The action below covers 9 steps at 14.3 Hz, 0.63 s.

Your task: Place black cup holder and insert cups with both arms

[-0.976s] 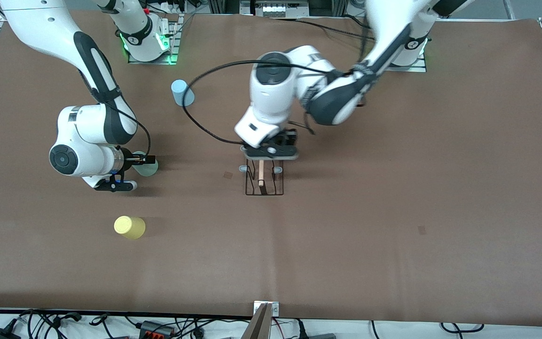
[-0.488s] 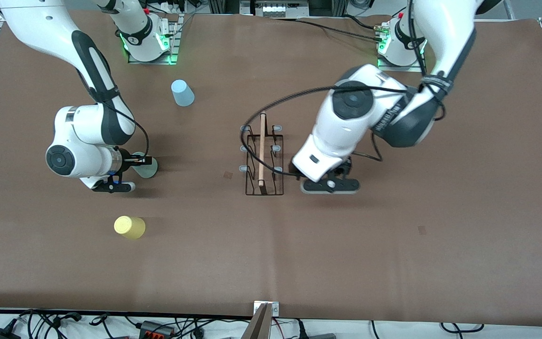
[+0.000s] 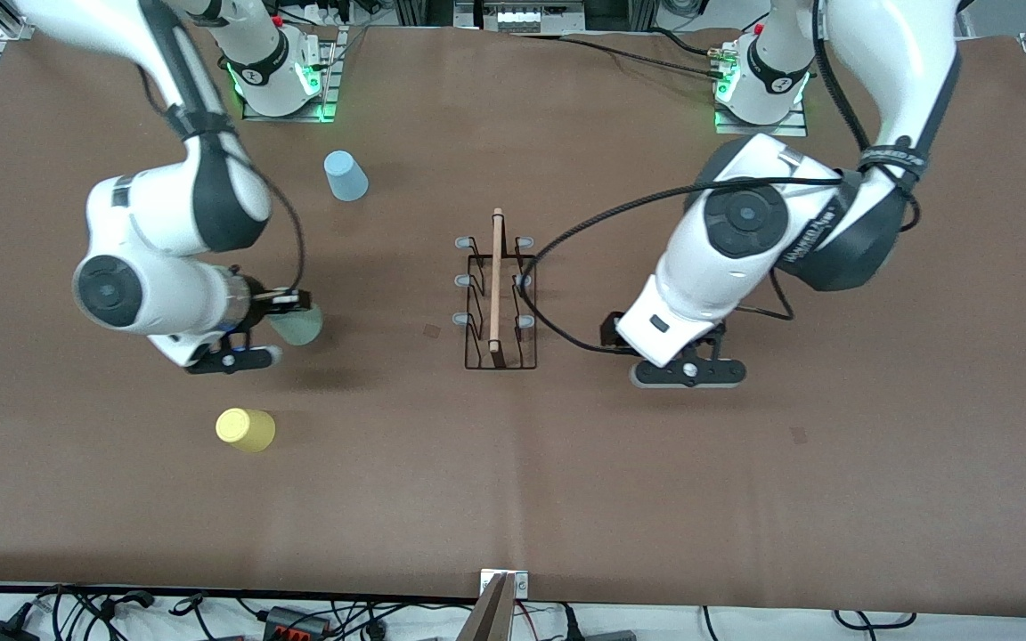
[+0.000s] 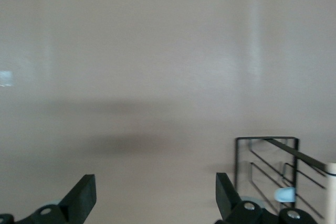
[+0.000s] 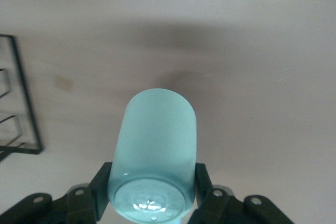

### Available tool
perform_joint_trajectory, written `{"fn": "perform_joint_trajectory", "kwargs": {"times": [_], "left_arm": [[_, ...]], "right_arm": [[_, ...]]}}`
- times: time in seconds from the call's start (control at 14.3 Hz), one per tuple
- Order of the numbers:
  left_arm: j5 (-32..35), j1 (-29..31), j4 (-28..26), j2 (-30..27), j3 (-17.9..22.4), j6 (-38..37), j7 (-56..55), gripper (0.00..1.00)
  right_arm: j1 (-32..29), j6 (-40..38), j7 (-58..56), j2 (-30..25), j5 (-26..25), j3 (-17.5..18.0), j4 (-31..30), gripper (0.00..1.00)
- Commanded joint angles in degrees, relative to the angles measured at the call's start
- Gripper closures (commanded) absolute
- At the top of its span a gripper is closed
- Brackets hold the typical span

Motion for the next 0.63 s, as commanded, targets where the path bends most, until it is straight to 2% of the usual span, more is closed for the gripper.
{"fn": "perform_joint_trajectory", "kwargs": {"times": [0.0, 0.14, 0.21, 0.35, 0.42, 0.56], "left_arm": [[-4.72, 5.67, -0.42, -1.43, -0.65, -2.15, 9.15, 0.00], [-5.70, 8.76, -0.68, -2.22, 0.22, -2.51, 13.29, 0.00], [-5.96, 8.51, -1.47, -4.05, 1.88, -3.11, 15.22, 0.00], [-9.36, 7.98, -1.56, -6.17, 6.19, -6.53, 19.79, 0.00], [-12.78, 7.89, -1.65, -7.66, 9.86, -7.77, 23.38, 0.00], [-14.75, 6.14, -2.52, -11.00, 16.19, -10.31, 29.37, 0.00]], "right_arm": [[7.29, -5.51, 8.71, 0.67, 0.42, -0.47, 4.38, 0.74], [11.17, -6.76, 12.86, 0.67, 2.69, -0.47, 6.24, 0.74], [12.22, -6.76, 14.09, 0.67, 4.71, -0.47, 6.24, 0.74], [14.16, -6.67, 14.72, 0.67, 8.58, -0.47, 6.24, 0.74], [15.21, -6.67, 14.72, 0.67, 9.56, -0.47, 6.24, 0.74], [17.24, -6.67, 14.81, 0.85, 10.97, -0.47, 6.16, 0.74]]}}
